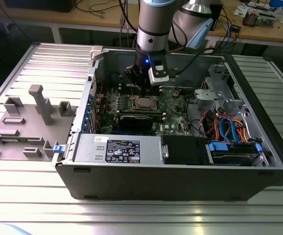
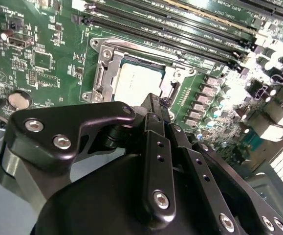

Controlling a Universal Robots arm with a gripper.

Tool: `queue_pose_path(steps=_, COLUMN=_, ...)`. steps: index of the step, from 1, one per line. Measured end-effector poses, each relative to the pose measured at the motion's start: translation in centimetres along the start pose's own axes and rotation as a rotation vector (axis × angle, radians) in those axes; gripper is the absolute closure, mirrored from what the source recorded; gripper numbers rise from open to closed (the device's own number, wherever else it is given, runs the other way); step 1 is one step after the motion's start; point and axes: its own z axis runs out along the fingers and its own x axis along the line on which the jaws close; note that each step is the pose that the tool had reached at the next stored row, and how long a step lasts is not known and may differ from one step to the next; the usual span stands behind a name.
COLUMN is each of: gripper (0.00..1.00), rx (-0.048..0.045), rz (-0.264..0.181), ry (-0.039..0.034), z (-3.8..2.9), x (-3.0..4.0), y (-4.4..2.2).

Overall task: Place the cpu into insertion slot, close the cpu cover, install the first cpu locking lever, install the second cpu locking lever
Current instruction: 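Install the first cpu locking lever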

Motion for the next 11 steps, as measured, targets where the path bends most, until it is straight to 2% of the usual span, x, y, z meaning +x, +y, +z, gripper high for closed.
queue_pose_path(steps=4, gripper=0.89, rx=-0.0019, rz=-0.034, ry=-0.013, z=0.02, x=-0.01, y=0.01)
queue_pose_path(steps=11, gripper=0.89, rx=0.0039, rz=-0.174, ry=-0.0065, z=0.05, x=0.0, y=0.0)
